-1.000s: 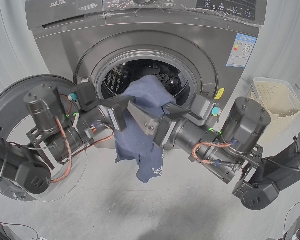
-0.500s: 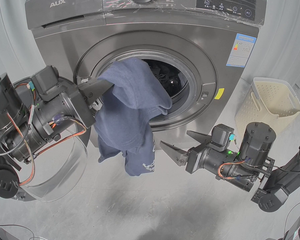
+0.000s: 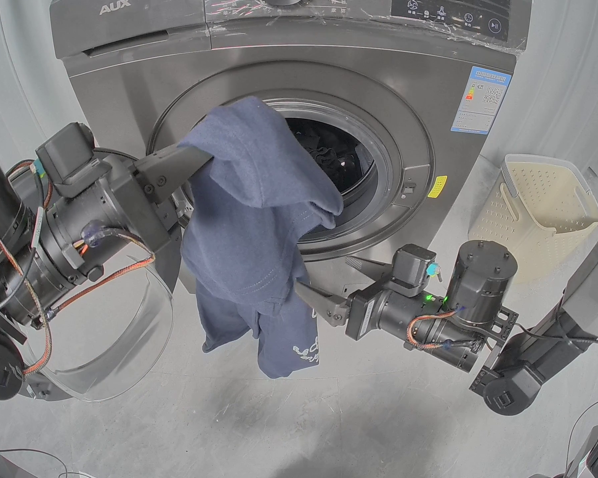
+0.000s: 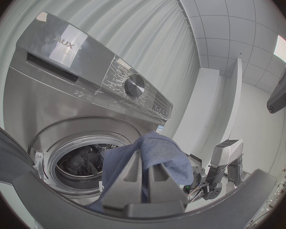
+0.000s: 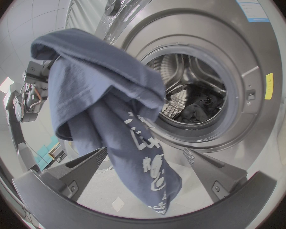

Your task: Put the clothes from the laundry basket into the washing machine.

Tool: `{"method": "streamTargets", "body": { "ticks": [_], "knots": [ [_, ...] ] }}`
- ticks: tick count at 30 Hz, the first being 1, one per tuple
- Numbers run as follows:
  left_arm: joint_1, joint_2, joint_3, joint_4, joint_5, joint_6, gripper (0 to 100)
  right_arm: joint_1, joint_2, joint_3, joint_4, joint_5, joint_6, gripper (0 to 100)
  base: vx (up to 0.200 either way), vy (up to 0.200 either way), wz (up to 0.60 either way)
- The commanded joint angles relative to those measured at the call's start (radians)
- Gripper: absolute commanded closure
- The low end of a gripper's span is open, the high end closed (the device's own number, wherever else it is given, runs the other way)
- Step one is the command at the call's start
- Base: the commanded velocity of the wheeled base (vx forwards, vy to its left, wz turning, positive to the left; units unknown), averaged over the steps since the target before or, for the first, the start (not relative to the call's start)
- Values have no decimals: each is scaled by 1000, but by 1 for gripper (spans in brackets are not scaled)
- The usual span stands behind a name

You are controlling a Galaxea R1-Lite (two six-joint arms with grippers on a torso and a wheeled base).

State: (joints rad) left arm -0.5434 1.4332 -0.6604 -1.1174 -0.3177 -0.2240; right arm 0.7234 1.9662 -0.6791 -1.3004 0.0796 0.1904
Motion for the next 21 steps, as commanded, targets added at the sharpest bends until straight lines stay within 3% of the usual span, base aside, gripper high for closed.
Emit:
{"method": "streamTargets", "body": {
  "ticks": [1, 6, 11, 19, 20, 21],
  "knots": [
    [-1, -5, 5, 1, 0, 0, 100, 22, 30, -8, 0, 19, -2, 0, 0, 0, 0],
    [-3, -5, 13, 1, 0, 2, 100, 28, 36, -10, -11, 55, -22, 0, 0, 0, 0],
    [-3, -5, 16, 1, 0, 2, 100, 30, 42, -17, -14, 55, -51, 0, 0, 0, 0],
    [-3, -8, 18, -1, 0, 0, 100, 16, 188, -175, -22, 49, -85, 0, 0, 0, 0],
    [-4, -10, 18, -1, 0, 0, 100, 19, 204, -203, -25, 49, -85, 100, 0, 0, 0],
    [-4, -11, 18, -1, 0, -1, 100, 22, 211, -212, -30, 48, -85, 100, 0, 0, 0]
  ]
}}
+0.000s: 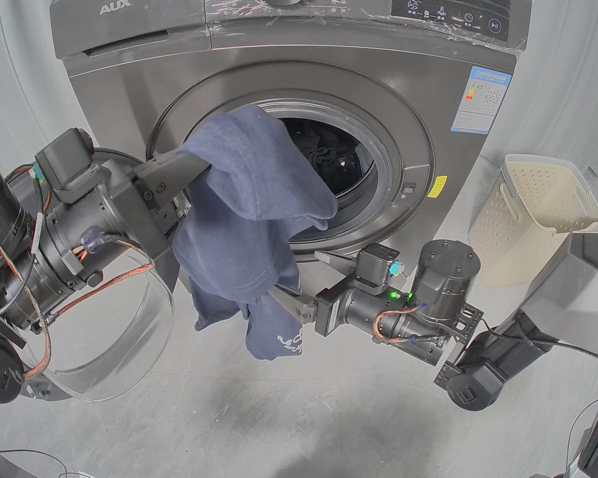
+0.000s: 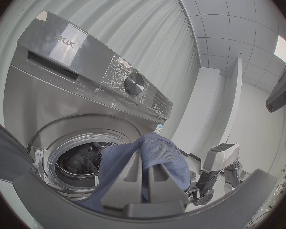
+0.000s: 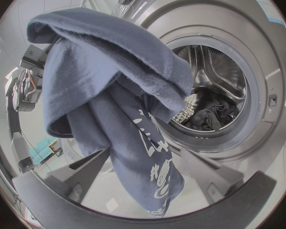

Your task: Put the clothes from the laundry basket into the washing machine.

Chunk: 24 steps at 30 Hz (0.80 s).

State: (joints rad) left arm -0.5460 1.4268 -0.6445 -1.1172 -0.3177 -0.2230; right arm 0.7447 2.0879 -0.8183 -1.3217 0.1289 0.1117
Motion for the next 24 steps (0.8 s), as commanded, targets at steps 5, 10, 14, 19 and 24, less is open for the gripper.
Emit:
{"method": "streamTargets", "body": {
  "ticks": [5, 10, 14, 19, 24],
  "knots": [
    [0, -14, 5, 0, 0, -3, 100, 4, 81, -71, -44, 0, -6, 100, 0, 0, 0],
    [4, -14, 12, -1, 0, -3, 100, -39, -32, -4, -47, -2, -4, 100, 0, 0, 0],
    [9, -14, 25, -3, 2, -3, 100, -119, -158, 88, -34, -2, -4, 100, 0, 0, 0],
    [14, -14, 43, -7, 5, -4, 100, -185, -266, 162, 16, -2, -4, 100, 0, 0, 0],
    [32, -12, 49, -18, 5, -6, 100, -251, -324, 194, 88, -5, -3, 100, 0, 0, 0]
  ]
}}
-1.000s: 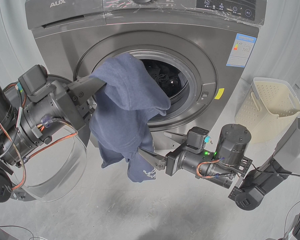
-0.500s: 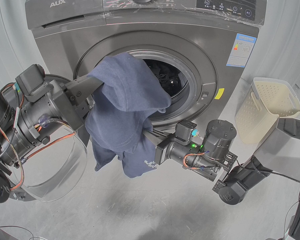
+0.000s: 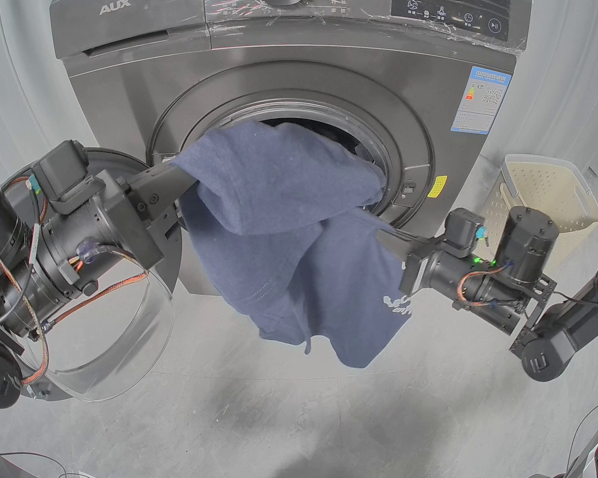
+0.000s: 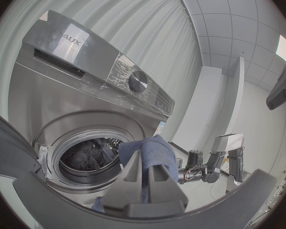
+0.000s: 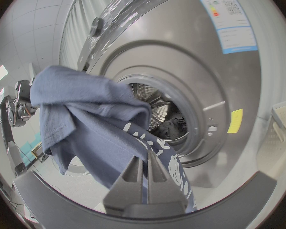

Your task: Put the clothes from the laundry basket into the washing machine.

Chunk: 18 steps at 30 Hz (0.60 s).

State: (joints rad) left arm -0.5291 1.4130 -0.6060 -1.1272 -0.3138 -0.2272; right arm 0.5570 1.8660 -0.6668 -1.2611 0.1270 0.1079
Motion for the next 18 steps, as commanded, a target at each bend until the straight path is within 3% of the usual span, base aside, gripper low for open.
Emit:
{"method": "streamTargets", "body": {
  "ticks": [1, 6, 12, 18],
  "knots": [
    [20, 1, 11, -8, 1, -3, 100, -72, -105, 46, 34, -3, 1, 100, 0, 0, 0],
    [31, -6, 23, -8, -1, -29, 100, -101, -113, 64, 42, -14, 1, 100, 0, 0, 0],
    [34, 0, 15, -8, 1, -41, 100, -100, -131, 121, 45, -20, -2, 100, 0, 0, 0],
    [31, 1, -11, -8, -1, -83, 100, -34, -140, 205, 31, -10, -5, 100, 0, 0, 0]
  ]
}}
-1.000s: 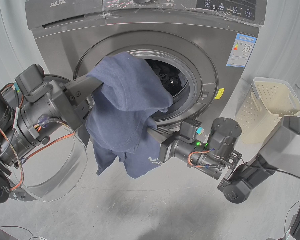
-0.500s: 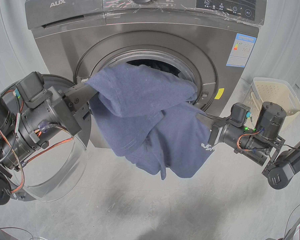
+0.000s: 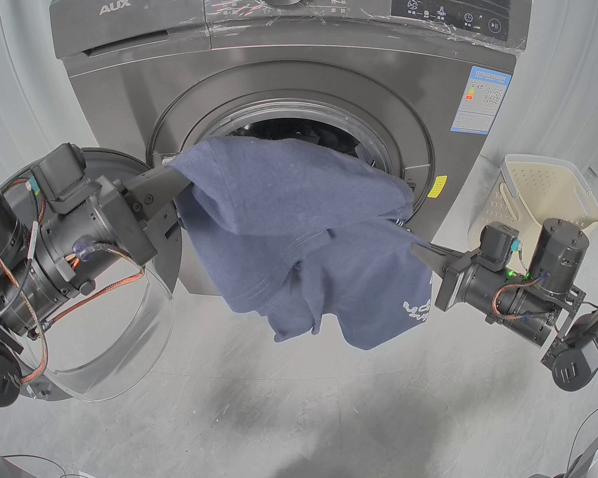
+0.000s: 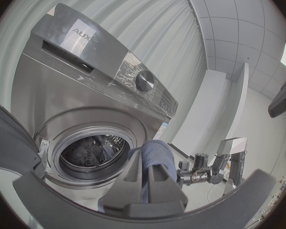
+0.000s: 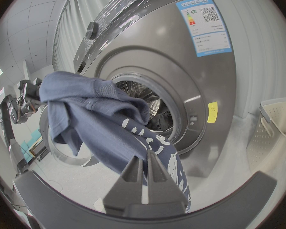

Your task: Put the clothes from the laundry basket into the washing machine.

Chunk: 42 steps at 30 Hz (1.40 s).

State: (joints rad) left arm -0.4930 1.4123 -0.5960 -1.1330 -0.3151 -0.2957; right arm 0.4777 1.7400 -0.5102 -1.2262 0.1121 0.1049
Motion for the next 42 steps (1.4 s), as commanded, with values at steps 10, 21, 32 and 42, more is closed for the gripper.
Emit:
{"method": "streamTargets", "body": {
  "ticks": [10, 21, 32, 42],
  "knots": [
    [-67, -1, -74, -1, -1, -31, 100, 176, -8, 84, -9, 8, 2, 0, 0, 0, 0],
    [-99, -18, -36, -2, -5, -26, 100, 179, 115, -110, -3, -52, 65, 0, 0, 0, 0],
    [-99, -23, 15, -2, -35, -26, 100, 160, 167, -212, -9, -75, 91, 0, 0, 0, 0],
    [-98, -21, 48, -2, -33, -23, 100, 145, 78, -251, 7, -95, 93, 0, 0, 0, 0]
  ]
}}
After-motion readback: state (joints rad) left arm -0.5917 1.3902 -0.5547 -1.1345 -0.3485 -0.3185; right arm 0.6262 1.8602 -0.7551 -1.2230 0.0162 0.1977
